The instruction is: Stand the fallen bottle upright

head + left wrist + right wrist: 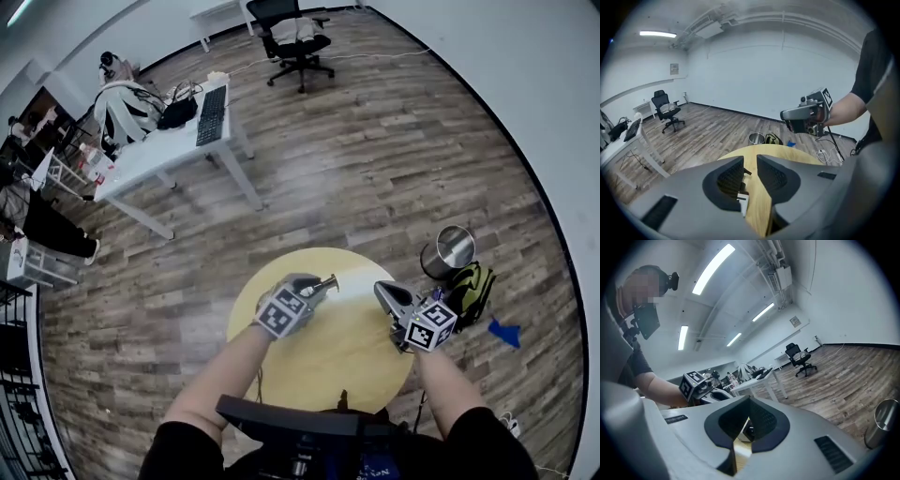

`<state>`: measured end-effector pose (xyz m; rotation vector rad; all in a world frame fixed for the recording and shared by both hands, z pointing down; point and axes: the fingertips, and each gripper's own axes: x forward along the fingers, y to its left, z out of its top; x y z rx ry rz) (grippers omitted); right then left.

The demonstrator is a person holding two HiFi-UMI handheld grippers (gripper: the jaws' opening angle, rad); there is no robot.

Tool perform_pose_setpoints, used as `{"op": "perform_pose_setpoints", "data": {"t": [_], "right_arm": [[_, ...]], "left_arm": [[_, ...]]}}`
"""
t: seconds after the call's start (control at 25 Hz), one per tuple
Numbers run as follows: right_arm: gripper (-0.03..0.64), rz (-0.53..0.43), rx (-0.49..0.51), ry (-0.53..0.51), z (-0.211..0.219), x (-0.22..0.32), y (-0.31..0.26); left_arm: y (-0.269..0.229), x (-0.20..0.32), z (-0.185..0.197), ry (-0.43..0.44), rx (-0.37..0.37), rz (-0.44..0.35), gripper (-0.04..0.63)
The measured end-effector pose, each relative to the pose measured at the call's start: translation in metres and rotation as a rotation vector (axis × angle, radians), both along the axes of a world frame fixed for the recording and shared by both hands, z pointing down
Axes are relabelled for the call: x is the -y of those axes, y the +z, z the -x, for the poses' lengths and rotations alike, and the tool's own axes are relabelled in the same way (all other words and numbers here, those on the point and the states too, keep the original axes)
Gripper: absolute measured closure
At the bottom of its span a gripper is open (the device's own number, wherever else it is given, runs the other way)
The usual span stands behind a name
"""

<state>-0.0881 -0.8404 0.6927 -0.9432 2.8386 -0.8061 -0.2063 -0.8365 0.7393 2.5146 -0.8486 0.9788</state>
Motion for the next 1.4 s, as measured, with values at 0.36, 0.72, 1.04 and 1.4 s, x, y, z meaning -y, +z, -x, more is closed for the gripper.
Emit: {"op": "perform_pose_setpoints", "data": {"t": [0.36, 0.72, 1.04, 1.4], "right_arm": [[0.62, 0.054, -0.002, 0.013, -0.012, 0.019, 0.043], [0.62, 0.088, 0.015, 0.004, -0.016, 0.026, 0.064], [0.62, 0.107, 0.028, 0.007, -0.025, 0.029, 0.076], [0.619, 0.106, 0.03, 0.012, -0.03, 0.03, 0.075]], "left_arm": [[0.094, 0.032, -0.03, 0.223, 0.317, 0.171, 0.394], [0.153, 0.054, -0.033, 0.257, 0.451, 0.271, 0.394], [0.185, 0.061, -0.031, 0.314, 0.571, 0.284, 0.448], [0.161, 0.065, -0.032, 0.286, 0.471, 0.213, 0.456]]}}
